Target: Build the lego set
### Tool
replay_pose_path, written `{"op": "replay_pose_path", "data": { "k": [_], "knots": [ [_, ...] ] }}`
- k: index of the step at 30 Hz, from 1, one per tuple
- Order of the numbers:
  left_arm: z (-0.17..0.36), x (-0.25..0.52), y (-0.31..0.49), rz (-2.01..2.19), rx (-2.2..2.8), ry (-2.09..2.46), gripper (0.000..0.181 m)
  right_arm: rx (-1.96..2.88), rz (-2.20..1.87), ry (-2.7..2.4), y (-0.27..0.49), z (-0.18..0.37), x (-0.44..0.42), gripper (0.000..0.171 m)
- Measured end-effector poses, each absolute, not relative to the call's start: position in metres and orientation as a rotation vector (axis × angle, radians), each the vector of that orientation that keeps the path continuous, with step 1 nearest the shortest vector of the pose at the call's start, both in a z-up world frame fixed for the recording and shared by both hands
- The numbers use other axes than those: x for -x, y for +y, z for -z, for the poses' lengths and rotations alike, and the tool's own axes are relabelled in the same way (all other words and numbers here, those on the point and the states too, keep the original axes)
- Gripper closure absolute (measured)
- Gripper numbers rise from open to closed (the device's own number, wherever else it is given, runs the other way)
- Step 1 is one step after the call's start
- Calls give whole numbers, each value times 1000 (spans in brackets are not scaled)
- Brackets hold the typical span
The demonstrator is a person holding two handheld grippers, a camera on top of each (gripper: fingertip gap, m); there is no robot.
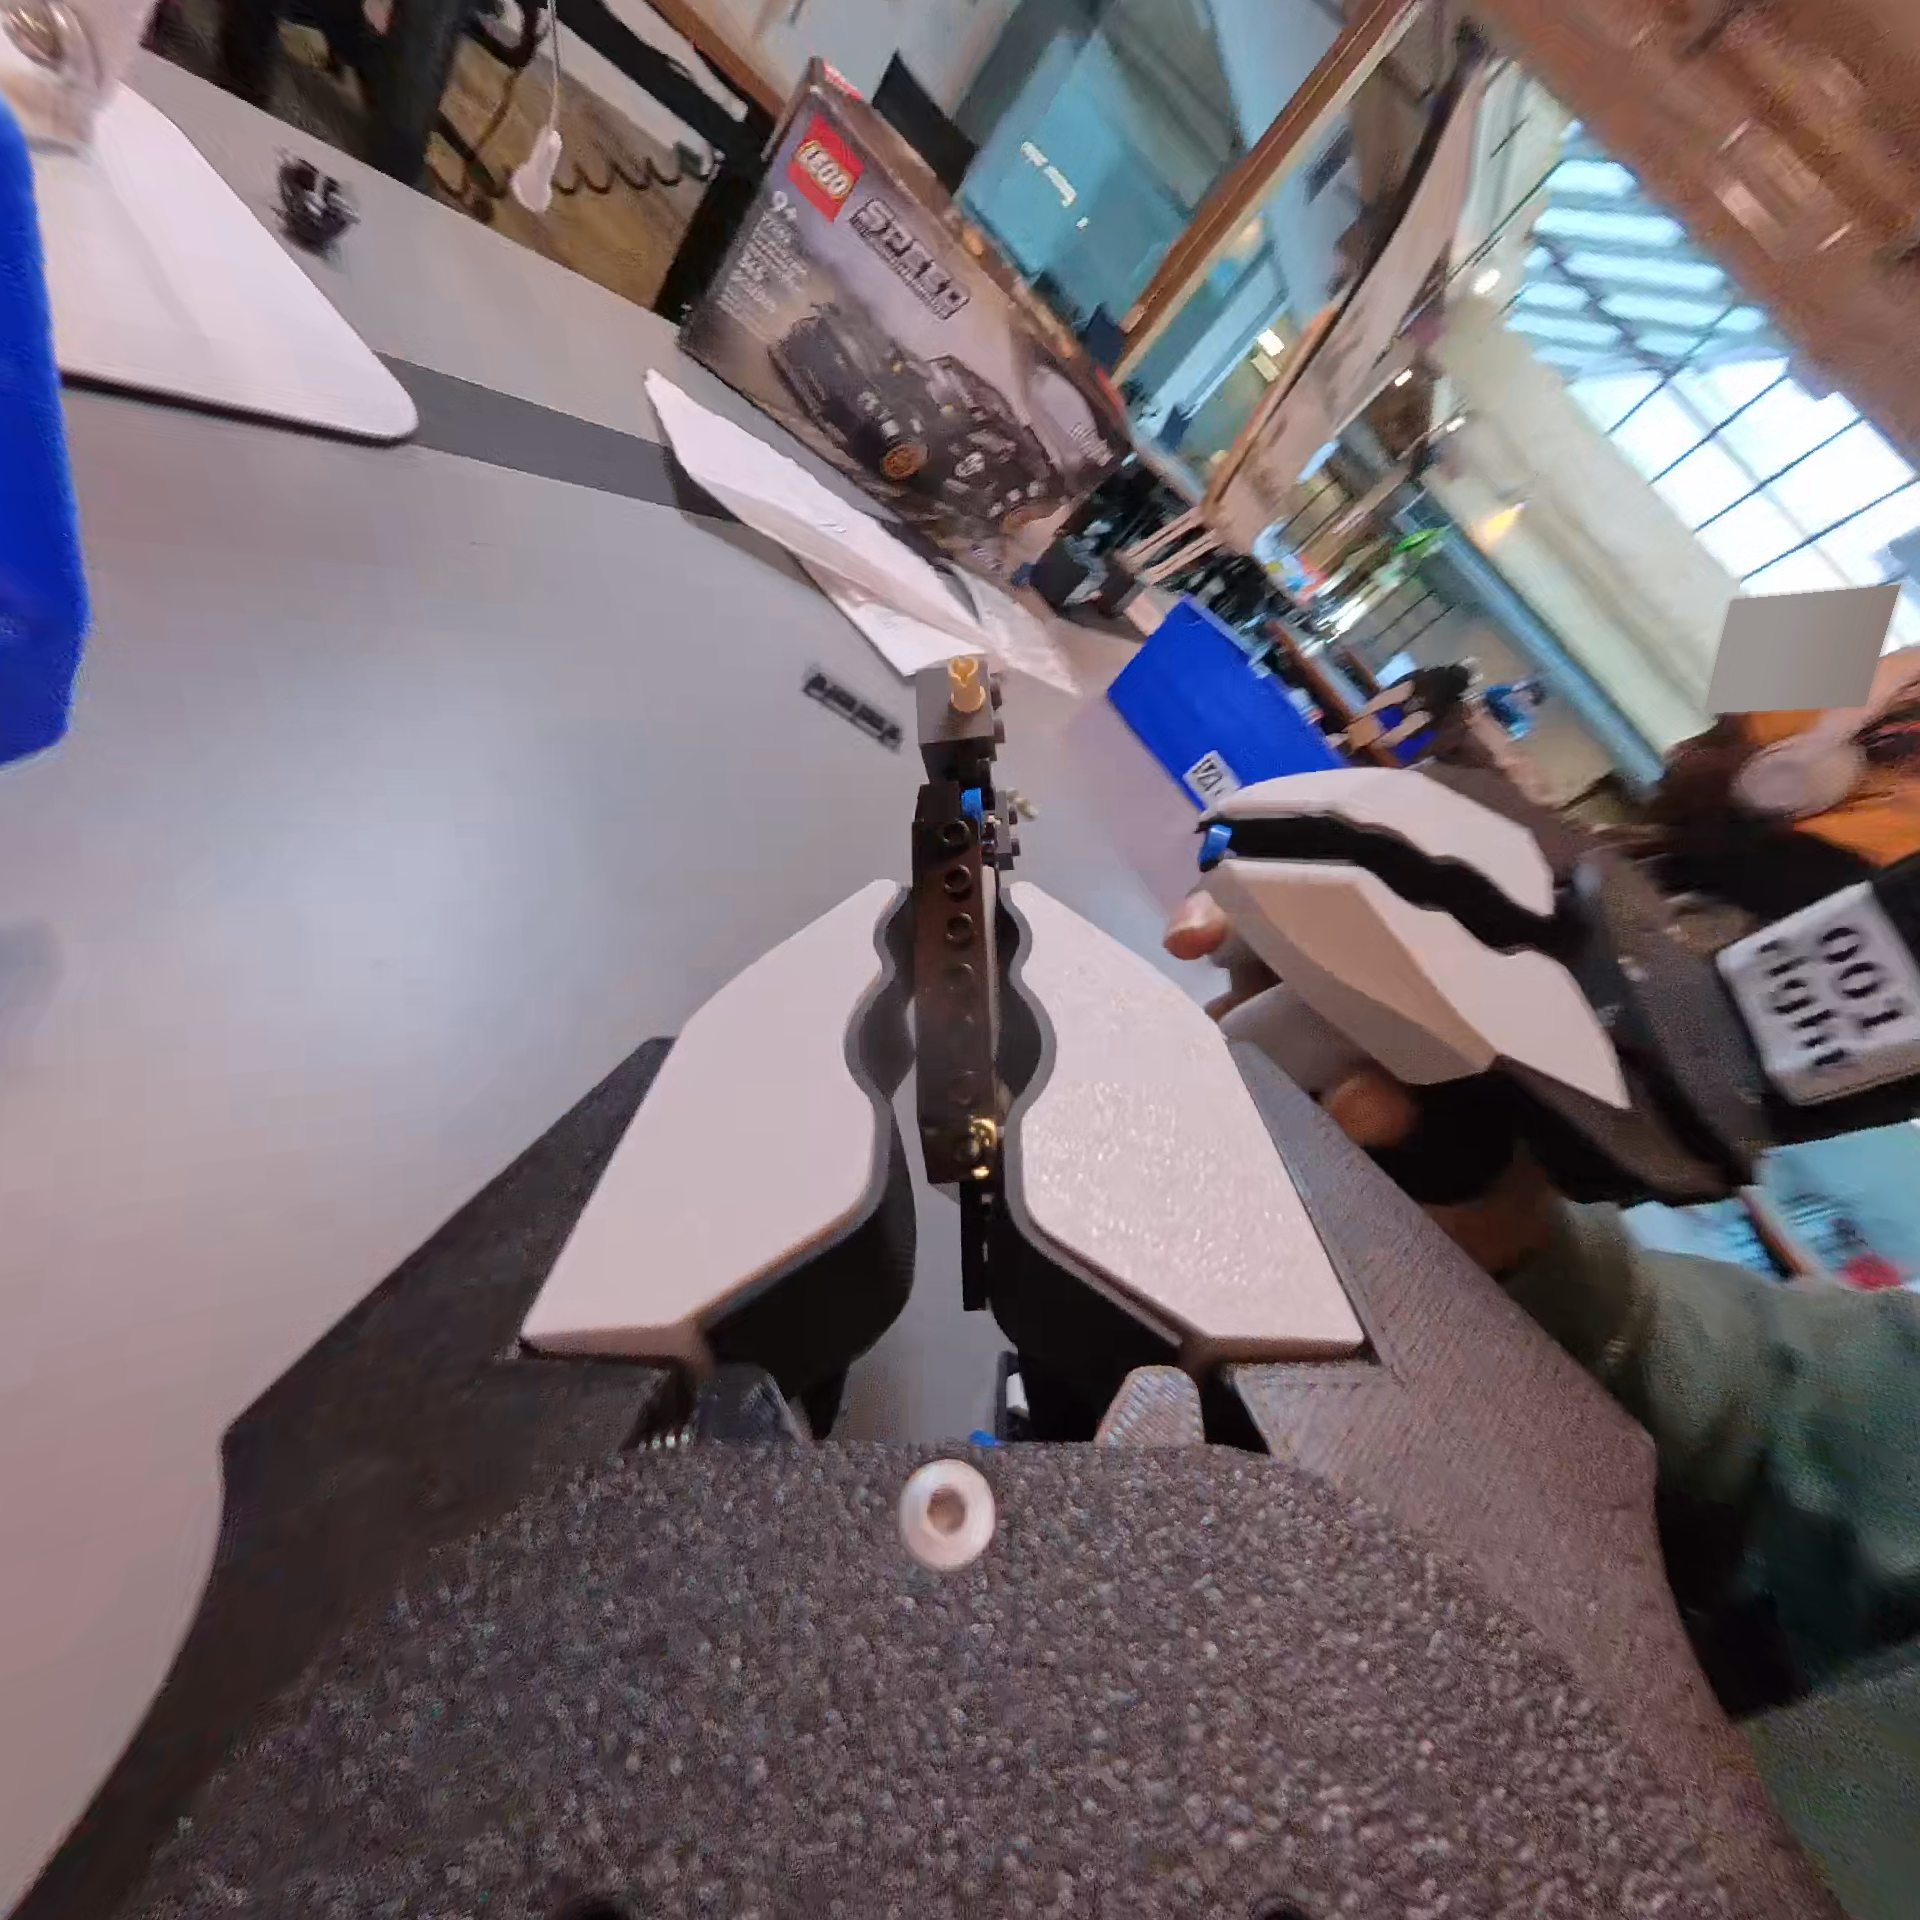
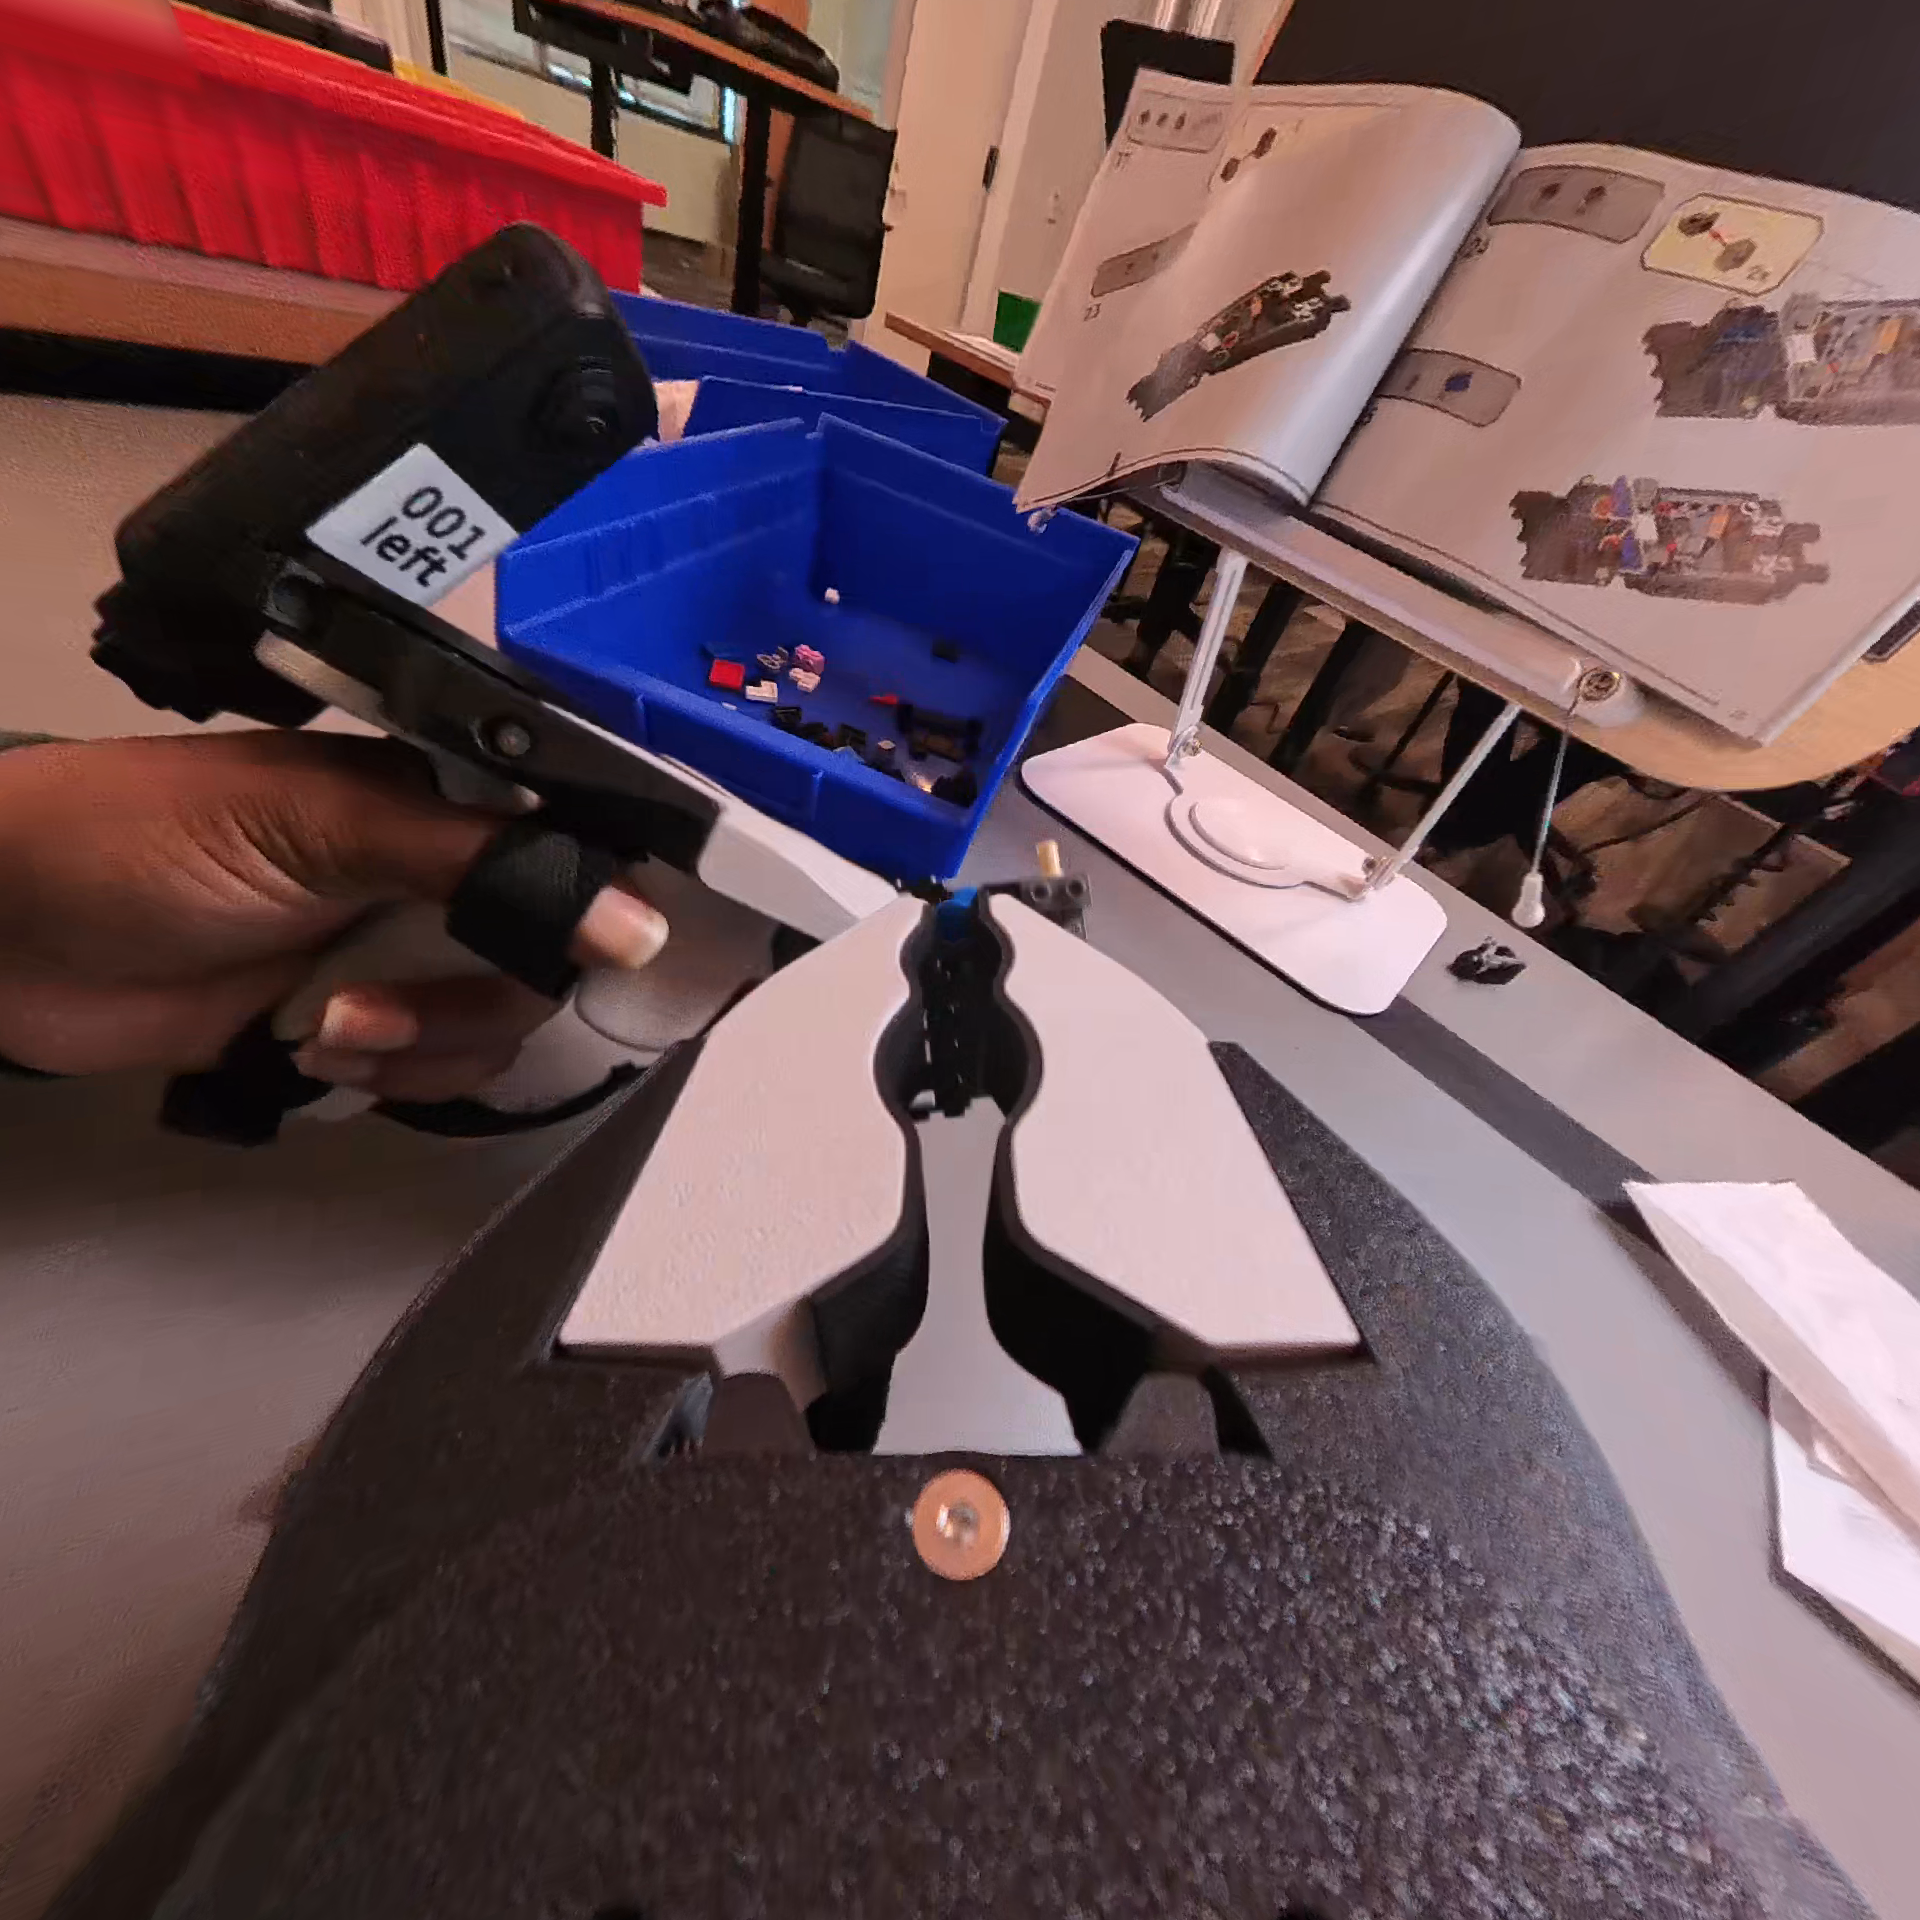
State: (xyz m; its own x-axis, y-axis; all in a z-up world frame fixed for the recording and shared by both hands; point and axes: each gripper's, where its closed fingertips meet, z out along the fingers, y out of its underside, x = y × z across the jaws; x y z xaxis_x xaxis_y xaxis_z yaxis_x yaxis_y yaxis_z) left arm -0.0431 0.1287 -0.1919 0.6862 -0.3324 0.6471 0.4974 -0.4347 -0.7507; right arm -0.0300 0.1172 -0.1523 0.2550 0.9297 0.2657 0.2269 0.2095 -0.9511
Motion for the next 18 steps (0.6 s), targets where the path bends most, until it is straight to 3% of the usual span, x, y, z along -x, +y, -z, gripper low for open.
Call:
{"op": "replay_pose_path", "data": {
  "k": [11,18],
  "knots": [
    [183,42,127,1134,1746,-164,168,1174,-936,-1282,107,145,19,165],
    [220,28,118,1326,1951,-159,169,1247,-886,-1277,128,154,10,165]
  ]
}}
